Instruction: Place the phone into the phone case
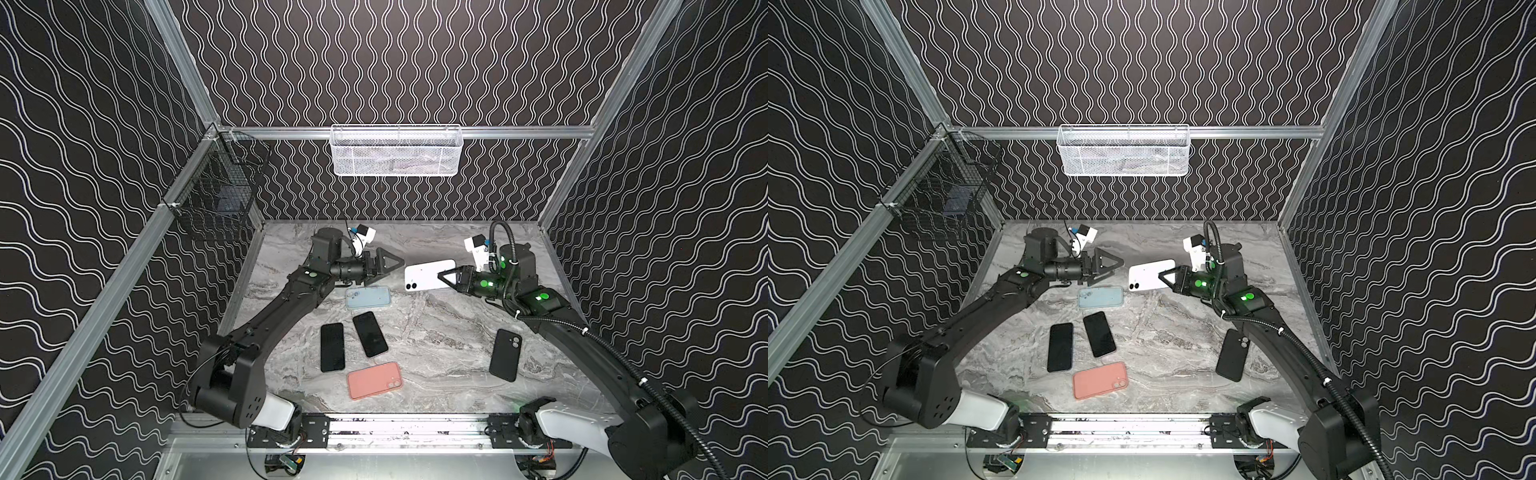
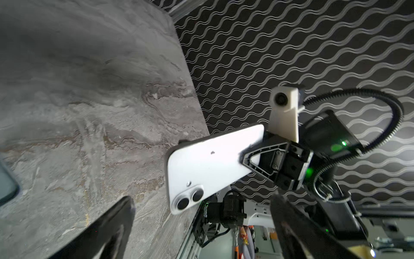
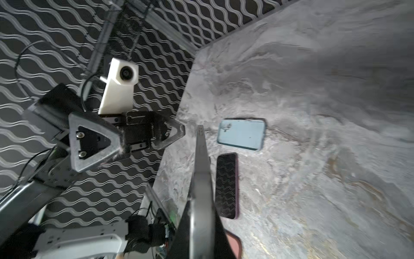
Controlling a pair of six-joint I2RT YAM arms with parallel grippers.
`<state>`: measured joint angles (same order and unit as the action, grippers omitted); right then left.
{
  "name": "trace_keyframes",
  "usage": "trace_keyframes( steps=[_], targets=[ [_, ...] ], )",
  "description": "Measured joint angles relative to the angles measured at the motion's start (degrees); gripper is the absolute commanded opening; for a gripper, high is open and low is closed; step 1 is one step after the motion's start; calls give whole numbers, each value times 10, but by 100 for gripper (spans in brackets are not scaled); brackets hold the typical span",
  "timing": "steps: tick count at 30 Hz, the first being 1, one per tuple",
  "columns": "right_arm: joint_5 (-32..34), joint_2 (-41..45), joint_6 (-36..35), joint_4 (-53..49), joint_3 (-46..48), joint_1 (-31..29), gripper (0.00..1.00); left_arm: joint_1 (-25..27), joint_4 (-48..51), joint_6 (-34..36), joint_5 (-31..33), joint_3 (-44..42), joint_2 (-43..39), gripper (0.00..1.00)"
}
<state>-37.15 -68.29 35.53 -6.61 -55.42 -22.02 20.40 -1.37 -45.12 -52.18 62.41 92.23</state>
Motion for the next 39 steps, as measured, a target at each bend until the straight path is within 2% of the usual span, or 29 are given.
trace_keyframes(
  steps=[4,11,17,24,29,32,33,34,36,38,39],
  targets=[
    [-60,0,30,50,0,1,0,0,-27,-19,-23,-33,10,88],
    [-101,-12,75,118,15,7,0,9,-127,-75,-57,-62,-7,72],
    [-127,-27,122,180,33,11,0,26,-195,-106,-73,-69,-10,51],
    [-155,-27,163,250,63,30,0,33,-278,-179,-78,-93,-2,26],
    [-169,-28,168,273,70,33,0,33,-305,-198,-83,-95,-1,16],
    [-176,-30,164,276,71,35,0,33,-318,-214,-93,-95,0,0],
    [-179,-30,160,278,71,37,0,32,-326,-224,-97,-95,1,0],
    [-182,-31,158,279,70,39,7,32,-335,-233,-100,-96,3,0],
    [-185,-32,156,277,70,42,28,33,-351,-238,-101,-99,6,0],
    [-171,-33,147,252,69,45,38,36,-361,-238,-95,-99,7,0],
    [-171,-34,144,242,68,49,46,37,-361,-238,-91,-99,7,0]
  ],
)
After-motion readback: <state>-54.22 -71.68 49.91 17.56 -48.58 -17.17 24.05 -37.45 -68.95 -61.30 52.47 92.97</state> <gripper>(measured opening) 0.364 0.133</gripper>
